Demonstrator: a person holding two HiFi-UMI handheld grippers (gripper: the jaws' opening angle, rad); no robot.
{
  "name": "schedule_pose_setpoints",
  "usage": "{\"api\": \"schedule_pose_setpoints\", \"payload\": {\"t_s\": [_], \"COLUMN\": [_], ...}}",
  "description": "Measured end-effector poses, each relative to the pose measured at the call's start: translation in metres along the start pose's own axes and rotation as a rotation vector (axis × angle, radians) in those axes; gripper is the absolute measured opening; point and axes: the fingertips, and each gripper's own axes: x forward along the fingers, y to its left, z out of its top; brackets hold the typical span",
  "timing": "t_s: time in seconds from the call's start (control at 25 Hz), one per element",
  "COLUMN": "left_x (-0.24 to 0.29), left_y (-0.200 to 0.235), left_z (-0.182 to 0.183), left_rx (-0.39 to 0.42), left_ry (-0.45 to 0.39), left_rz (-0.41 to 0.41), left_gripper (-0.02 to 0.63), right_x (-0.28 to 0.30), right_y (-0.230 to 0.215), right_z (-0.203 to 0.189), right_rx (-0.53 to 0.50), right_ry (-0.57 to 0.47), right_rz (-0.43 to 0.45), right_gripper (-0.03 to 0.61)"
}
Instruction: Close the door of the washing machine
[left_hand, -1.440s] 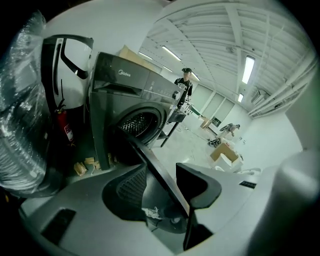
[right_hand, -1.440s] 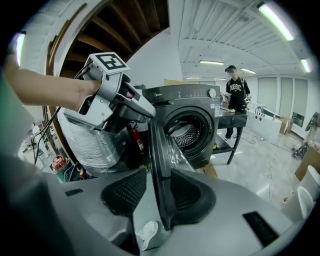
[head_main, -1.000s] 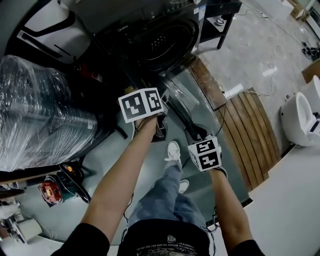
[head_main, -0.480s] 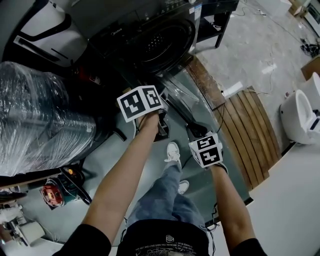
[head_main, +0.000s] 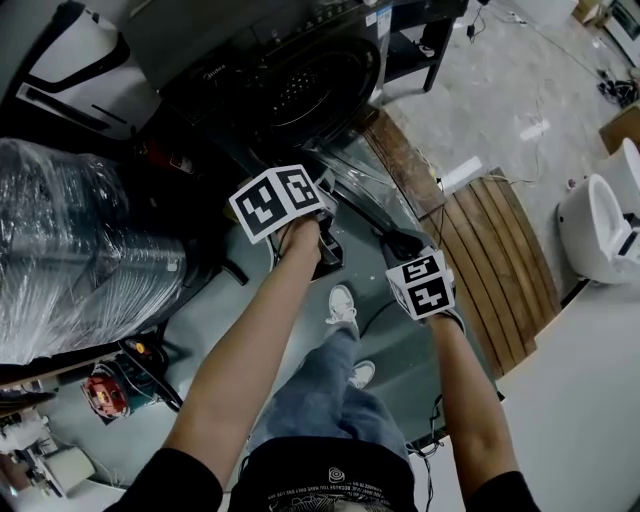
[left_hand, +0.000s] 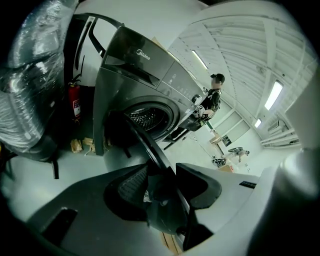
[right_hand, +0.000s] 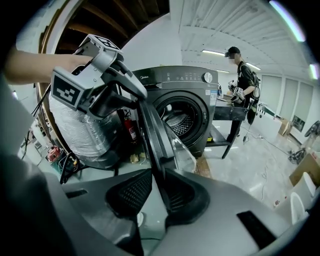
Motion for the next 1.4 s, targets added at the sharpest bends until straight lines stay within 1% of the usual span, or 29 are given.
{"api": "schedule_pose_setpoints", "payload": {"t_s": [0.2, 0.4, 0.68, 0.88, 1.0, 1.16, 1.4], "left_x": [0.011, 0.022, 0.035, 0.043, 0.046, 0.05, 0.059], "left_y": [-0.009, -0.019, -0.027, -0.034, -0.037, -0.041, -0.042], "left_z": [0.006, 0.012, 0.018, 0.024, 0.024, 0.031, 0.035], "left_rx": [-0.054, -0.089, -0.135, -0.164, -0.179, -0.204, -0.238], "left_ry": [-0.015, -0.045, -0.067, -0.075, -0.079, -0.116, -0.138], "left_rz": [0.007, 0.022, 0.048, 0.056, 0.063, 0.082, 0.114], "left_gripper": [0.19, 0.193, 0.195, 0.195, 0.195, 0.195, 0.193], "right_x": [0.005, 0.011, 0.019, 0.024, 0.025, 0.028, 0.038], "right_y": [-0.026, -0.052, -0.077, -0.096, -0.102, -0.113, -0.124], "right_z": [0.01, 0.019, 0.029, 0.038, 0.039, 0.048, 0.053], "right_rx": [-0.023, -0.049, -0.097, -0.119, -0.14, -0.174, -0.202], "right_ry": [-0.004, 0.001, 0.022, 0.024, 0.034, 0.027, 0.047], "right_rz": [-0.001, -0.002, 0.041, 0.03, 0.05, 0.078, 0.164], "right_gripper": [0.091, 0.097, 0.1, 0.103, 0.103, 0.103, 0.101]}}
